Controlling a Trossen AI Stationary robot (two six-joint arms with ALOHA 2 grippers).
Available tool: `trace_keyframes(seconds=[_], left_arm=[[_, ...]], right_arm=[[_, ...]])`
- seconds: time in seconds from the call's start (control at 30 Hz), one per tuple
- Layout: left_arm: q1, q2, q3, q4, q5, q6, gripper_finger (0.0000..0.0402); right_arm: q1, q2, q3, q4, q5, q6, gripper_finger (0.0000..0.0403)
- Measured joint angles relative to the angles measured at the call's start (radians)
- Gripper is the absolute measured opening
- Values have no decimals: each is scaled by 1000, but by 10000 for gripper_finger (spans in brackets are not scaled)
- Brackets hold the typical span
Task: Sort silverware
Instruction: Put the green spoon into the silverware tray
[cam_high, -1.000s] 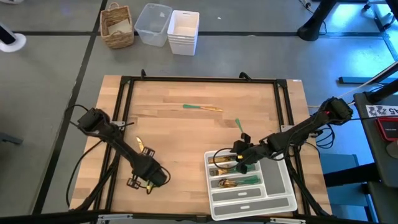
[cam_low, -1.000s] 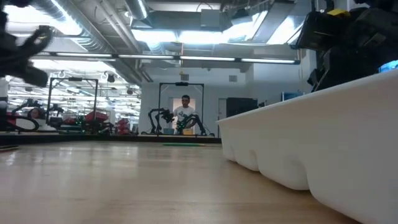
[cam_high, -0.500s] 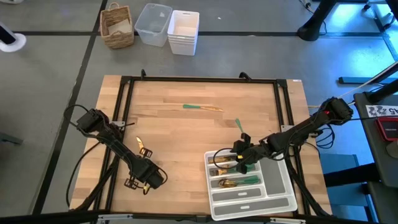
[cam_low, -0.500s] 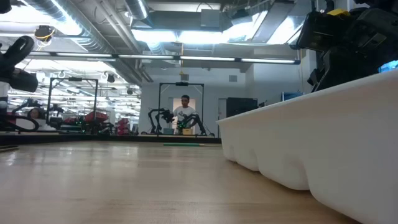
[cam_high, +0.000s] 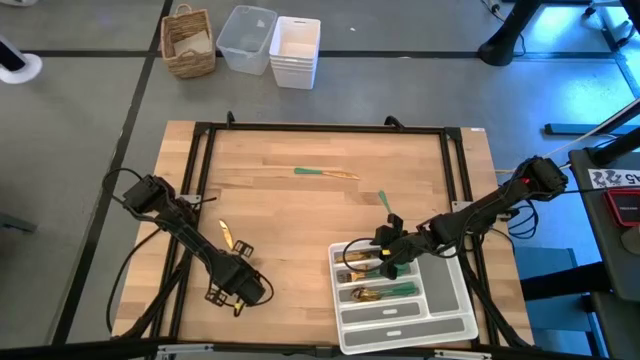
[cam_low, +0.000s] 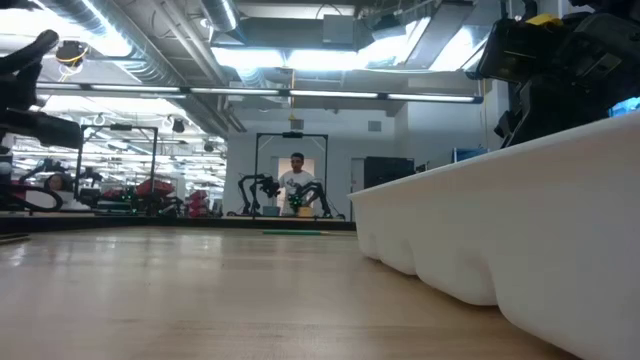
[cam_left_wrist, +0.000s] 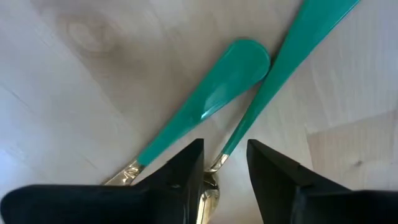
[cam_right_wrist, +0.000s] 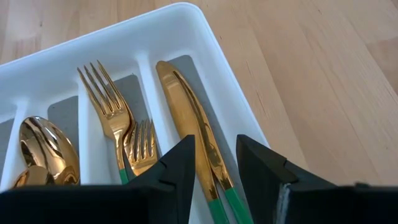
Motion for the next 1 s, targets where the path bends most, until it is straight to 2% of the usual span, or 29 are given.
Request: trace_keyframes(seconds=[0.17, 0.33, 0.5, 0.6, 0.8, 1.0], left_arm=[[-16, 0, -6, 6, 4, 0, 105], [-35, 0, -85, 28, 11, -27, 104], [-33, -4, -114, 56, 11, -45, 102], [-32, -4, -116, 72, 13, -5, 83], [-32, -3, -117, 76, 16, -25, 13], [-32, 4, -67, 37, 24, -81, 9]], right_arm=[[0, 0, 0, 0, 0, 0, 120], [0, 0, 0, -2, 0, 0, 120], [0, 0, 0, -3, 0, 0, 120], [0, 0, 0, -3, 0, 0, 120], [0, 0, 0, -3, 0, 0, 120], [0, 0, 0, -3, 0, 0, 120]])
